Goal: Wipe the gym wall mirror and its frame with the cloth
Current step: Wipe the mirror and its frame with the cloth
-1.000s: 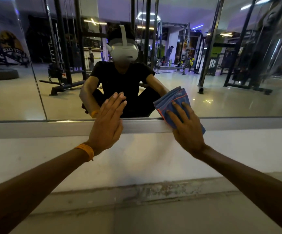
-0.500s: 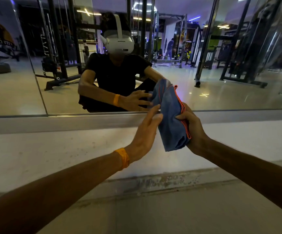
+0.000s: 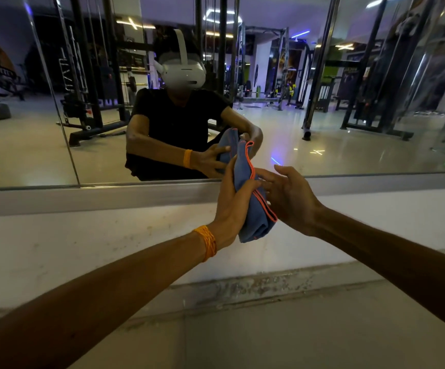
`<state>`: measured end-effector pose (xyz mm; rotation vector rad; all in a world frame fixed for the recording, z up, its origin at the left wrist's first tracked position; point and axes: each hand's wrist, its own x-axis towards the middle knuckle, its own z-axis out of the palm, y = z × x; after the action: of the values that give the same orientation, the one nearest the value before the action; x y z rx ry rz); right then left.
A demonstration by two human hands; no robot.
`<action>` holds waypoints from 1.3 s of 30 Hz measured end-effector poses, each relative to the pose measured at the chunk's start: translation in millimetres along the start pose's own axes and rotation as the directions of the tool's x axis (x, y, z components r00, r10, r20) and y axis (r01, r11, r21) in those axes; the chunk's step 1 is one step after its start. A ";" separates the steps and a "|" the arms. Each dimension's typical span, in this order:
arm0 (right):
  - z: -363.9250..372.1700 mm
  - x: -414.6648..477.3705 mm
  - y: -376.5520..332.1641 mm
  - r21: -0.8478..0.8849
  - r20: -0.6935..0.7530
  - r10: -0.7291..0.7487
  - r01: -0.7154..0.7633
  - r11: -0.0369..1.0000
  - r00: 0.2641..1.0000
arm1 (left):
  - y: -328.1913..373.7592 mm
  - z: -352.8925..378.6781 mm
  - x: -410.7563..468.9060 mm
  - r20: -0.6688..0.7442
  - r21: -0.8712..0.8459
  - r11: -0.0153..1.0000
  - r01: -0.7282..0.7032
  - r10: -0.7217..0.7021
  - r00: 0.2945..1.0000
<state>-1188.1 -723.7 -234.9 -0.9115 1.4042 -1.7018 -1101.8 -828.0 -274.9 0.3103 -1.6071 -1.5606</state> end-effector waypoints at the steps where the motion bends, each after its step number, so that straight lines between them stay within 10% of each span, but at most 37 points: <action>1: -1.9 3.5 -5.1 -0.035 -0.012 -0.032 0.032 0.999 0.999 | 3.1 -2.6 2.2 -0.018 0.012 1.000 -0.022 0.023 1.000; 5: -10.1 27.1 -23.6 -0.261 -0.087 -0.375 0.343 0.902 0.923 | 22.6 -25.2 12.3 -0.043 0.082 0.975 -0.205 0.209 0.977; 9: -20.2 65.1 -24.7 -0.746 0.011 -0.816 0.548 0.378 0.578 | 28.6 -60.4 26.4 -0.092 0.330 0.856 -0.398 0.449 0.889; 14: -13.5 71.1 -11.8 -0.874 0.201 -0.888 0.484 0.028 0.414 | 25.1 -75.4 37.5 -0.059 0.604 0.643 -0.471 0.625 0.778; 18: -25.2 77.1 -1.9 -0.925 0.303 -0.868 0.342 -0.167 0.394 | 26.7 -73.2 35.0 0.111 0.815 0.270 -0.513 0.796 0.595; 24: -57.6 95.1 10.7 -0.948 0.319 -0.799 0.173 -0.269 0.510 | -3.3 -79.9 64.2 0.269 0.958 -0.110 -0.266 0.674 0.688; 39: -128.1 92.7 46.5 -0.948 0.309 -0.835 0.218 -0.233 0.454 | -46.1 -50.3 66.6 0.335 0.939 -0.284 -0.193 0.633 0.698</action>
<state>-1339.5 -751.7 -293.7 -2.4200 3.0172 -1.3173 -1124.0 -917.9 -297.8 0.5941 -1.9495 0.6614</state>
